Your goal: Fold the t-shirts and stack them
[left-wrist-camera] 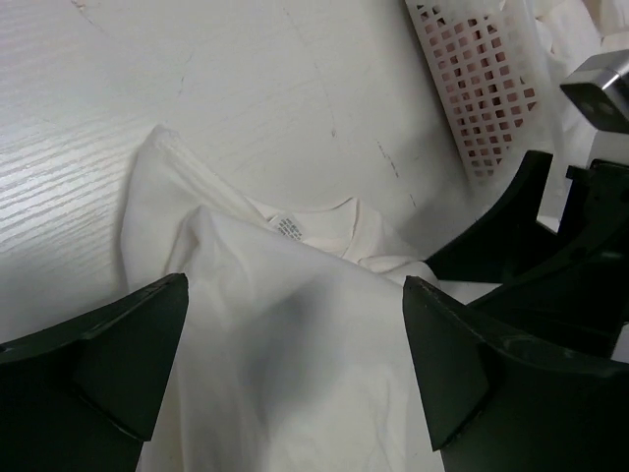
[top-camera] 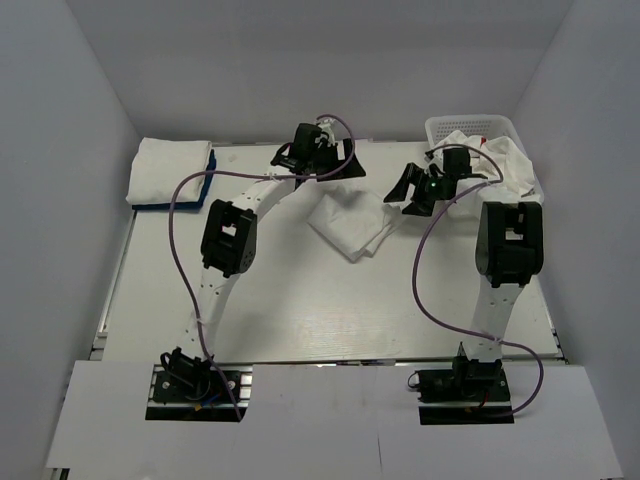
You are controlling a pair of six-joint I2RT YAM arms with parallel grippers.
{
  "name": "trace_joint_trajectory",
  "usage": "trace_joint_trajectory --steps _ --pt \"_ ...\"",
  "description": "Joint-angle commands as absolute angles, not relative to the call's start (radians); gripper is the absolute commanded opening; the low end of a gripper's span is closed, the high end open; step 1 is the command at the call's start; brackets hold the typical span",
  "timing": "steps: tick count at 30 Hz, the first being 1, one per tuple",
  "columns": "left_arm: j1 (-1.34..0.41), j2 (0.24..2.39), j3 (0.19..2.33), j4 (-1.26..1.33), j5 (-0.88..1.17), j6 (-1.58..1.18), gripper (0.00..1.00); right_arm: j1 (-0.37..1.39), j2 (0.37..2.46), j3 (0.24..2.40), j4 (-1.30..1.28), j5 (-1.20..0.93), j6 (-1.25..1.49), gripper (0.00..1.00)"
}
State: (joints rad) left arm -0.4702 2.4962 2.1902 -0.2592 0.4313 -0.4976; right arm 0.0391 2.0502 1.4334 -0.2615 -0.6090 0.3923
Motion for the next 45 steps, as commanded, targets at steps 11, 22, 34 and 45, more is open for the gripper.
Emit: trace_joint_trajectory --steps 11,22,34,45 --pt "-0.475 2.082 1.849 -0.244 0.395 -0.445 1.00 0.119 1.807 1.417 -0.278 -0.463 0.357 0.90" --pt "-0.476 2.245 1.795 -0.221 0.601 -0.503 1.00 0.183 2.002 1.462 -0.123 -0.589 0.532 0.90" --pt "-0.466 2.274 1.578 -0.356 0.554 -0.449 1.00 0.169 2.209 1.562 -0.192 -0.485 0.497 0.90" --pt "-0.517 1.788 1.189 -0.394 0.454 -0.517 1.00 0.271 1.918 1.407 -0.281 -0.543 0.221 0.90"
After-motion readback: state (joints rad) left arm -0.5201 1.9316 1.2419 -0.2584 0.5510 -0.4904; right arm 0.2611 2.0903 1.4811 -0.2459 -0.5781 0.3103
